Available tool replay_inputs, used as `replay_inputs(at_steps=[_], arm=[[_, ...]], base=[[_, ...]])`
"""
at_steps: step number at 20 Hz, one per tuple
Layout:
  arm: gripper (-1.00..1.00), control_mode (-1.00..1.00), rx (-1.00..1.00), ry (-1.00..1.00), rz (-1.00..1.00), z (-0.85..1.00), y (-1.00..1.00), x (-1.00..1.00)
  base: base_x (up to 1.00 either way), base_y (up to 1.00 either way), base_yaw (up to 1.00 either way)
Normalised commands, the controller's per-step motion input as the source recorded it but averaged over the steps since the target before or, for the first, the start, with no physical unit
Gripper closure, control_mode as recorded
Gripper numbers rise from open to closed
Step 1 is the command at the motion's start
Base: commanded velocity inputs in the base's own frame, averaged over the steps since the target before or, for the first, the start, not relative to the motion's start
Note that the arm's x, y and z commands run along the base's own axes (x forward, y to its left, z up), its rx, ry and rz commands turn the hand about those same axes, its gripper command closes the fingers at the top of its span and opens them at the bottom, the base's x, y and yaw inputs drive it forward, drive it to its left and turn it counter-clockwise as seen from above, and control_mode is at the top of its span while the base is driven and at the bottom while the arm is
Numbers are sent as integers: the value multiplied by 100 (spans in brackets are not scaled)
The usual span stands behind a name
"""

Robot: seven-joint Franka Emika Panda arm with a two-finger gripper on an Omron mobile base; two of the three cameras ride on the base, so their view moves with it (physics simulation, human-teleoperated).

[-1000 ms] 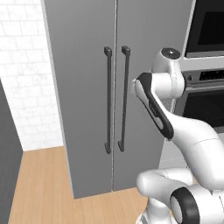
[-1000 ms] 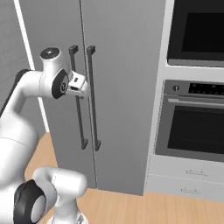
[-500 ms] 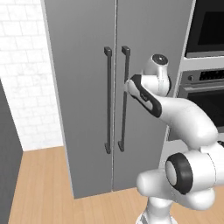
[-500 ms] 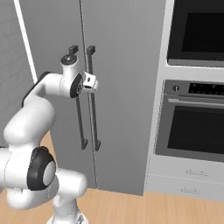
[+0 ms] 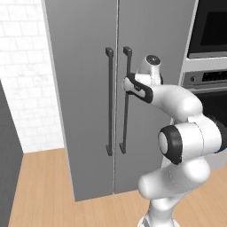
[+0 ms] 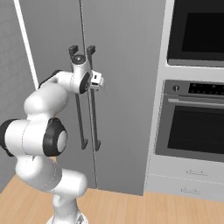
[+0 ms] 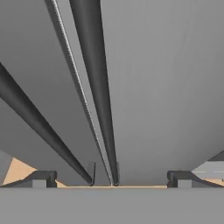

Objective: Grab a lemon wedge from the fridge and one ice cube from the ice bowl, and put them in the glass of lemonade.

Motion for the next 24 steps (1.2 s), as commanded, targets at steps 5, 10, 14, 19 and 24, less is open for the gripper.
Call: replay_inputs(at_steps=[5, 10, 14, 19, 24], arm=[[-100, -100, -1, 0, 0, -6, 4, 3], [-100, -100, 0, 0, 0, -14, 3, 19], [-100, -100, -3, 0, 0, -10, 12, 29], [-100, -100, -3, 1, 0, -11, 18, 38], [-100, -100, -3, 3, 0, -21, 3, 35]], base=[[0, 0, 0], [0, 0, 0], [0, 0, 0], [0, 0, 0], [0, 0, 0]])
